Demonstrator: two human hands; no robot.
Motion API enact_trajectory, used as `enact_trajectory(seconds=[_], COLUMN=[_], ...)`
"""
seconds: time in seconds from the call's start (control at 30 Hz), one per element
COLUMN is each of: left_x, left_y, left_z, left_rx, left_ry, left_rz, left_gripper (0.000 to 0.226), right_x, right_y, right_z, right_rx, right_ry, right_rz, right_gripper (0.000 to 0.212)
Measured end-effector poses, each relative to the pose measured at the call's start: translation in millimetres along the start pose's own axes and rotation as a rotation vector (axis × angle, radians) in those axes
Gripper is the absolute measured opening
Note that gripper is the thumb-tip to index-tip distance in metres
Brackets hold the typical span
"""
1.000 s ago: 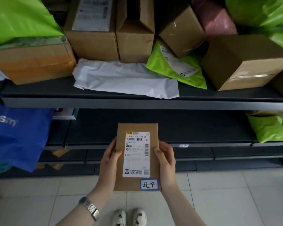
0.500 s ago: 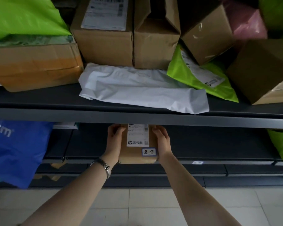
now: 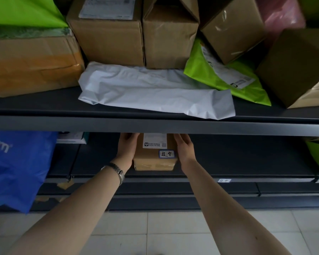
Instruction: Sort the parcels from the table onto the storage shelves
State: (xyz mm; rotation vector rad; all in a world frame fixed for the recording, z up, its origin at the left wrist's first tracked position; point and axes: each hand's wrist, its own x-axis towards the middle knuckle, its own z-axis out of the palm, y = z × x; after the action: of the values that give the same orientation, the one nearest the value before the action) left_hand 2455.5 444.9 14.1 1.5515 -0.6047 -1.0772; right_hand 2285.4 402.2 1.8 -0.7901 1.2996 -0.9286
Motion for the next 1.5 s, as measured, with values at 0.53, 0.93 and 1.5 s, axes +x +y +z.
enact_trajectory(seconds=[0.53,0.93,1.5], left_x=[-182.9,-420.4,-587.5], left_y=[48.8,187.1,174.5], left_z=[30.7,123.1,360.9], left_rx=[-0.028,-0.417,-0.468], left_ry=[-0.366,-0.684,-1.121], left_rz=[0.145,0.565,0.529], left_gripper=[0.036,0.036,0.047], right_x=[-189.0,-430.8,-574.9], right_y=[-51.0,-158.8,-175.8], right_z=[-79.1,-246.2,-514.3], right_rx=[0.03,0.208,0.116], right_ry=[0.196,0.378,0.845], right_rz=[-0.37,-0.953,-1.032], right_gripper=[0.056,0.044,0.035])
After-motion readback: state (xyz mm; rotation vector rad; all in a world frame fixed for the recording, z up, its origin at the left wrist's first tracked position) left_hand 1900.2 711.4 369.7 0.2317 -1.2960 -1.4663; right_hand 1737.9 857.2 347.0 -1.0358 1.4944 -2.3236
